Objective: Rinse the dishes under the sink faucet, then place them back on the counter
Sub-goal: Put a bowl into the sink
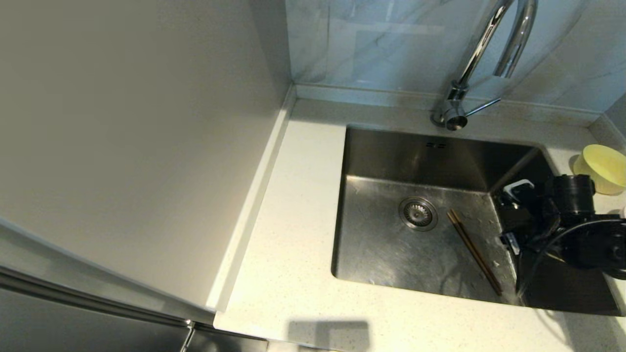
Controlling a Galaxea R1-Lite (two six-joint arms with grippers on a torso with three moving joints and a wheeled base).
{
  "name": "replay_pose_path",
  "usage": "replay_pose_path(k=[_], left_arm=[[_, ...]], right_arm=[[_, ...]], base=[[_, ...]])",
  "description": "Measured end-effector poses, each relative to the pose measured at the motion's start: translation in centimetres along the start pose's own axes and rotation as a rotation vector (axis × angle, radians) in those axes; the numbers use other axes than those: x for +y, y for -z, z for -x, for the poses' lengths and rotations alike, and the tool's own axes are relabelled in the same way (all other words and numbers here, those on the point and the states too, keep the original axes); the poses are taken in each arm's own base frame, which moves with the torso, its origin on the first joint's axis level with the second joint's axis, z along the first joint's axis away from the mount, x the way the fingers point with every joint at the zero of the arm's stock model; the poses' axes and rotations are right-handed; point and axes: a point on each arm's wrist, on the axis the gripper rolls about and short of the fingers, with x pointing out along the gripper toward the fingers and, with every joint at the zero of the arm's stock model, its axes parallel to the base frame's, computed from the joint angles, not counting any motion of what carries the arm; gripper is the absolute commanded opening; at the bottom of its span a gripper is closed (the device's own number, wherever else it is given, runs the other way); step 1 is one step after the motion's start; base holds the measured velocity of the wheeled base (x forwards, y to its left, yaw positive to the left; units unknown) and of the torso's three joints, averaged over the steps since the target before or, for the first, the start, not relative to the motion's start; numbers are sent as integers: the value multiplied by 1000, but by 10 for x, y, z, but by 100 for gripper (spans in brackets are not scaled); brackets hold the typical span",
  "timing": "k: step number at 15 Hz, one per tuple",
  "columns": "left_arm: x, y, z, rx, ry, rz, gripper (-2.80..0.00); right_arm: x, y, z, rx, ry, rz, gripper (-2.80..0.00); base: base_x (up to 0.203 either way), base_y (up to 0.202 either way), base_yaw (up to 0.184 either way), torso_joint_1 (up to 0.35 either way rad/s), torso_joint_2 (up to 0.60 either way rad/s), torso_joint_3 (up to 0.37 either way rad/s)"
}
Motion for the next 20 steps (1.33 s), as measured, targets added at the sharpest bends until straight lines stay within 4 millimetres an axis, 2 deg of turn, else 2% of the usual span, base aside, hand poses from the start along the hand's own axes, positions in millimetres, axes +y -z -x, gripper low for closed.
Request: replay_pose_path(k=[2, 5, 10, 13, 16, 18, 20], left_arm=[[0, 0, 0, 0, 0, 0, -280], [0, 0, 0, 0, 0, 0, -280], [0, 0, 0, 0, 0, 0, -280], [0, 0, 0, 0, 0, 0, -280], [0, 0, 0, 0, 0, 0, -280], [0, 0, 0, 0, 0, 0, -280], [0, 0, 0, 0, 0, 0, -280]], right_arm=[[-18, -8, 29, -74, 28, -51, 0], [-49, -15, 62, -122, 73, -129, 0], [-89, -32, 93, -54, 14, -374, 0], [-105, -38, 104, 69, -87, -565, 0], [-115, -47, 109, 176, -93, -813, 0], [-129, -57, 107, 206, -51, -1011, 0], [-145, -55, 96, 287, 21, -1228, 0]], base=[[0, 0, 0, 0, 0, 0], [0, 0, 0, 0, 0, 0], [0, 0, 0, 0, 0, 0], [0, 0, 0, 0, 0, 0], [0, 0, 0, 0, 0, 0], [0, 0, 0, 0, 0, 0], [0, 0, 0, 0, 0, 0]])
